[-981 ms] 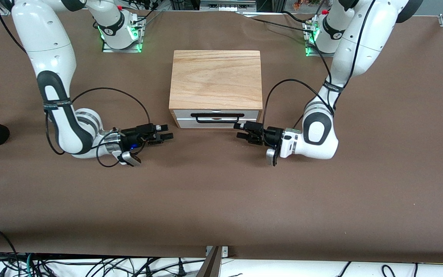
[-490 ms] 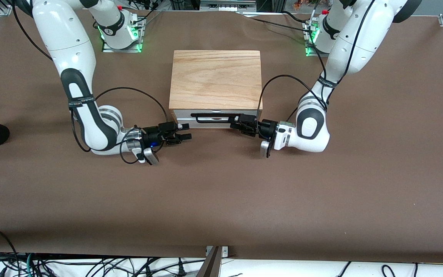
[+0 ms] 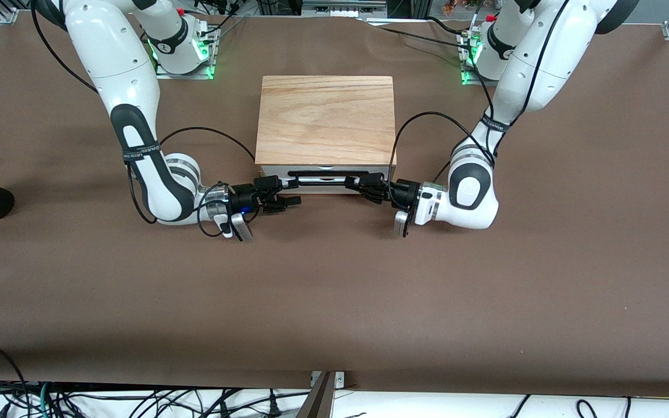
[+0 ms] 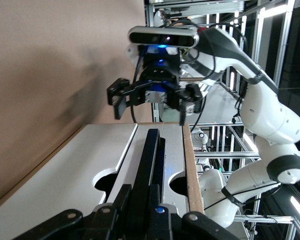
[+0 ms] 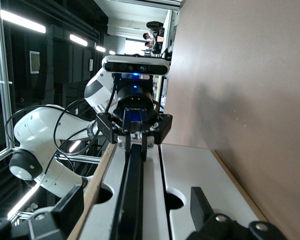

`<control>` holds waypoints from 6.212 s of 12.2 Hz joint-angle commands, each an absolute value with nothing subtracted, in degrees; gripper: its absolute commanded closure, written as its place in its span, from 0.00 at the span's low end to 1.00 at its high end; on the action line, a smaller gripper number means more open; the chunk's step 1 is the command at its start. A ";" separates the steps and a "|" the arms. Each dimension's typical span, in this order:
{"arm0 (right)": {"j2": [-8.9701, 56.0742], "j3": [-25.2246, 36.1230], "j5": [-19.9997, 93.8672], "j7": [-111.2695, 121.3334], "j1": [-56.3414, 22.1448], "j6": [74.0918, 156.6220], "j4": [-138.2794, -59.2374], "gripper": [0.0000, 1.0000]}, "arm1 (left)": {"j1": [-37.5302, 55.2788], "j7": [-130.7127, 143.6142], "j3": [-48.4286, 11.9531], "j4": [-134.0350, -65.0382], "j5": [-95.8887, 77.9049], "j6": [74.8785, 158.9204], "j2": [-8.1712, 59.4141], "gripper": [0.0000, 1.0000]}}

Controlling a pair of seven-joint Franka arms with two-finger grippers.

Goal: Pull top drawer with both arms simultaneously
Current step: 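Close both grippers on the black drawer handle, then pull the handle outward from the box with both grippers, then open both grippers and release the drawer handle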

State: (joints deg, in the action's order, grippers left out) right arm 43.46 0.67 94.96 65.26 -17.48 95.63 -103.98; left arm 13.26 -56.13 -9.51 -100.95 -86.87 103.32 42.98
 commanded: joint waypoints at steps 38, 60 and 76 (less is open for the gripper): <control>42.27 -0.44 100.10 65.31 -16.70 98.08 -104.34 1.00 | 12.04 -57.22 -10.11 -100.47 -87.98 103.54 41.31 1.00; 58.18 2.46 100.19 46.76 -11.34 104.41 -74.37 1.00 | 12.22 -39.11 -8.35 -74.09 -87.28 104.15 53.08 1.00; 59.77 2.64 99.58 46.23 -10.63 104.41 -71.10 0.00 | 11.51 -39.46 -7.30 -74.53 -80.19 103.89 54.32 0.00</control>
State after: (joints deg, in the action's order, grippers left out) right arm 58.89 2.73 99.20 47.43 -10.66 104.12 -73.19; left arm 12.01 -40.64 -7.57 -74.28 -84.28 104.69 55.64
